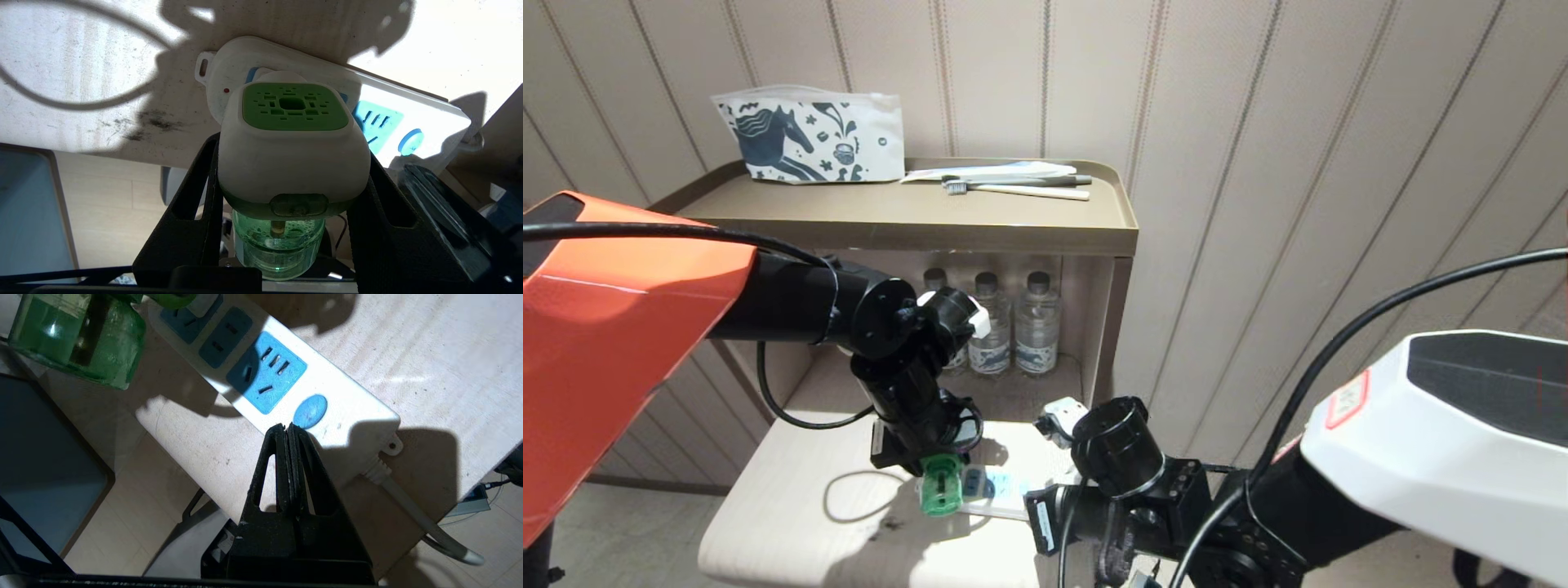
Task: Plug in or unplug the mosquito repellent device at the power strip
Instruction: Hold the socket with your right hand and unplug it with your left hand
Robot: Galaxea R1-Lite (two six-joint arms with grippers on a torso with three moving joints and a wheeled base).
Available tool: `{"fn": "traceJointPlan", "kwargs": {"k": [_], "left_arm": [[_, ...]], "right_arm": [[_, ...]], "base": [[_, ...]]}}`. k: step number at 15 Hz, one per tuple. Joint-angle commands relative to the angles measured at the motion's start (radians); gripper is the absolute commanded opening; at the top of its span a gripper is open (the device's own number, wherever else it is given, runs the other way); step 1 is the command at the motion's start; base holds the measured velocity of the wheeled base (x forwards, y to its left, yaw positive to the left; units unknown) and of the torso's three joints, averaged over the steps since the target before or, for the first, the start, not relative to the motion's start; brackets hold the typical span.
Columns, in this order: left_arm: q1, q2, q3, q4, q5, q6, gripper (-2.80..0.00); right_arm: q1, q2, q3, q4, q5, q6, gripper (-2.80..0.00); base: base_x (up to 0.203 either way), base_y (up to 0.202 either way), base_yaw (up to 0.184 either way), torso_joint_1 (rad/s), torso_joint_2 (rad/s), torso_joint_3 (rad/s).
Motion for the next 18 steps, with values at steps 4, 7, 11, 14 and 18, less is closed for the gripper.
{"fn": "traceJointPlan", "kwargs": {"k": [4, 7, 11, 14, 18], "left_arm": [[-0.008, 0.022, -0.003, 0.001, 0.0, -0.011, -2.8], [-0.007, 0.022, -0.005, -0.002, 0.001, -0.011, -2.8], [-0.008, 0.004, -0.022, 0.005, 0.0, -0.011, -2.8], [-0.008, -0.024, -0.045, 0.03, 0.001, -0.011, -2.8], [-0.007, -0.033, -0.093, 0.075, 0.0, -0.011, -2.8]], "right_arm": [[-0.001, 0.081, -0.051, -0.003, 0.001, 0.0, -2.8], [0.0, 0.105, -0.061, -0.003, -0.001, 0.0, -2.8], [-0.001, 0.117, -0.06, -0.003, -0.002, 0.002, -2.8], [-0.001, 0.131, -0.054, -0.003, -0.002, 0.002, -2.8], [0.0, 0.136, -0.054, -0.003, -0.001, 0.002, -2.8]], "base": [[0.0, 0.0, 0.0, 0.0, 0.0, 0.0], [0.0, 0.0, 0.0, 0.0, 0.0, 0.0], [0.0, 0.0, 0.0, 0.0, 0.0, 0.0], [0.0, 0.0, 0.0, 0.0, 0.0, 0.0], [0.0, 0.0, 0.0, 0.0, 0.0, 0.0]]}}
